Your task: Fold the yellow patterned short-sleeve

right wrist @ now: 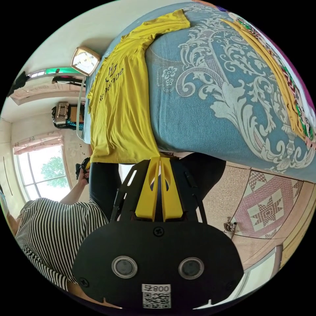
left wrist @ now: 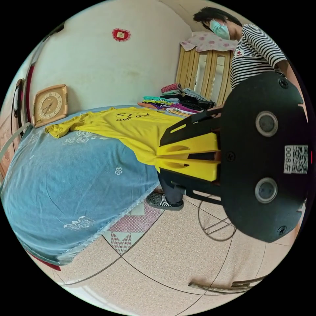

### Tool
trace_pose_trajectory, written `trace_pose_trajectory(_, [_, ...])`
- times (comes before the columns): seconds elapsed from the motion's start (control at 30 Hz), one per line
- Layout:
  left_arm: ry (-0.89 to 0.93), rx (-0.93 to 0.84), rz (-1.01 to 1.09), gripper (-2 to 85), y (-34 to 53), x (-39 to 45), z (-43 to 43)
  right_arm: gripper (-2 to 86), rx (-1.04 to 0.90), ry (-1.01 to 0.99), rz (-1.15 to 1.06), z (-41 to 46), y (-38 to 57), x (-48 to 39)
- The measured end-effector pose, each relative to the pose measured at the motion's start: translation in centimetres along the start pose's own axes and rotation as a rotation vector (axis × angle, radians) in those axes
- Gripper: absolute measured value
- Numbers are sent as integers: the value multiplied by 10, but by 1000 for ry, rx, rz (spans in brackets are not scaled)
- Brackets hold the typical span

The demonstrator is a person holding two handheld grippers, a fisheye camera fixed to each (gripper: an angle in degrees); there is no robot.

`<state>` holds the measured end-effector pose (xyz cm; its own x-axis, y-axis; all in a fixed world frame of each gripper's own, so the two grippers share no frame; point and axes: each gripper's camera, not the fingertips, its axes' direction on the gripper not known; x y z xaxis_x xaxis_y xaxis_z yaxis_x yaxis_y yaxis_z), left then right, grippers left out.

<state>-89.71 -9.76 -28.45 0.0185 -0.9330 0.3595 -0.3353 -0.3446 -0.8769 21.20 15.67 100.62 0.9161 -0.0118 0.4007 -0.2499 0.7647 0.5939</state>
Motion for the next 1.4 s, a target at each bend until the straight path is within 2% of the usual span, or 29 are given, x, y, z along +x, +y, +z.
trace_pose_trajectory(0.17, [-51,103,116,16,-20,81,13,2,169,61,21,-30,0,-7])
trace_pose_trajectory(0.33, [-18,-40,396,23,-74,211,100,7,335,142,-25,-51,-49,-25])
trace_pose_trajectory(0.6, [50,-440,889,46,-129,488,366,47,542,277,19,-61,-145,-34])
trace_pose_trajectory(0.8, [-27,-558,1141,71,-132,655,531,61,602,280,32,-52,-176,-28])
trace_pose_trajectory(1.1, [-199,-587,1269,97,-157,837,702,64,609,339,-25,-39,-196,-35])
trace_pose_trajectory(1.27, [-334,-569,1368,99,-163,906,762,64,600,337,-43,-42,-206,-38])
trace_pose_trajectory(1.4, [-428,-626,1440,96,-160,948,812,61,596,320,-51,-44,-215,-38])
